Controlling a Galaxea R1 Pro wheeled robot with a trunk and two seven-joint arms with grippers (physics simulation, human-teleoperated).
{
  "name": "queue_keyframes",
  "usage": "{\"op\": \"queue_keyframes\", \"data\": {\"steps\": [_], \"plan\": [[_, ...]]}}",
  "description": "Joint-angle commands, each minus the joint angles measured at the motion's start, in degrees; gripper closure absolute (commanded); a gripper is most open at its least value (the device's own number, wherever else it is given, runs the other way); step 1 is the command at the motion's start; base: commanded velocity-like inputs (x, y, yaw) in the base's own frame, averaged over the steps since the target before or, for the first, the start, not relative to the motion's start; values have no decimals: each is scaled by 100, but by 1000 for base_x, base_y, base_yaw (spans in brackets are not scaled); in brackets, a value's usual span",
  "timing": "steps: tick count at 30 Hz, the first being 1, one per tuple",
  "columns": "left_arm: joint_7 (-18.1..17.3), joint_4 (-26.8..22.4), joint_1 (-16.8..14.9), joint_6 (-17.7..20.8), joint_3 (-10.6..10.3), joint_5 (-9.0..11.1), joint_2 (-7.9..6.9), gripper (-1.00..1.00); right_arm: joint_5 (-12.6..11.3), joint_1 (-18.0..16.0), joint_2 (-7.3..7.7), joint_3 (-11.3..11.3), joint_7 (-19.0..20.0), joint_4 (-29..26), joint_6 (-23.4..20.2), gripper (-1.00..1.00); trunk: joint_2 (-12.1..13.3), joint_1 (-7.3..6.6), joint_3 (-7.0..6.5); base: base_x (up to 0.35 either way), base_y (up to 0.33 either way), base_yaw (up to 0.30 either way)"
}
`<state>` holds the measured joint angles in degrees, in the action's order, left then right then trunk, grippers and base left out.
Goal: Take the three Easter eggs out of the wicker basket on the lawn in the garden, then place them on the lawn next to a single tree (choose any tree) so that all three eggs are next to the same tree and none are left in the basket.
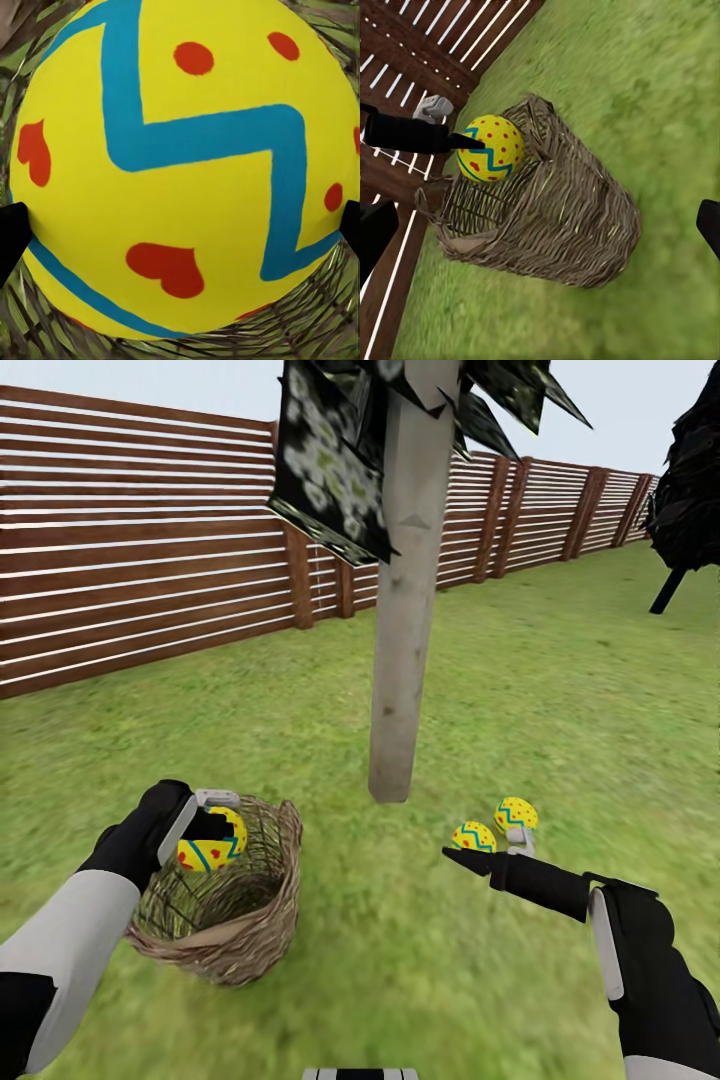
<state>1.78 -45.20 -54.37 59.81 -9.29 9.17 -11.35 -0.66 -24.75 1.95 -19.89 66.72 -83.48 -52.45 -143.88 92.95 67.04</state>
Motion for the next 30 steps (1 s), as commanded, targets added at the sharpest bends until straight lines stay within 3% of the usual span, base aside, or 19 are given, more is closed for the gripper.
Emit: {"op": "queue_keyframes", "data": {"steps": [1, 22, 30], "plan": [[16, -7, -3, 19, -26, 33, -7, 100, -4, -4, -1, -5, 16, -2, -46, -100, 0, -4, -18, -14, 0, 0], [30, -67, -3, 19, -29, 41, -16, 100, -4, -4, -27, -6, 16, -2, -40, -100, 28, -58, -483, -56, 0, 0], [33, -222, 3, 19, -31, 41, -14, 100, -4, -4, -28, 0, 13, 0, -38, -100, 28, -58, -483, -2, 0, 0]]}}
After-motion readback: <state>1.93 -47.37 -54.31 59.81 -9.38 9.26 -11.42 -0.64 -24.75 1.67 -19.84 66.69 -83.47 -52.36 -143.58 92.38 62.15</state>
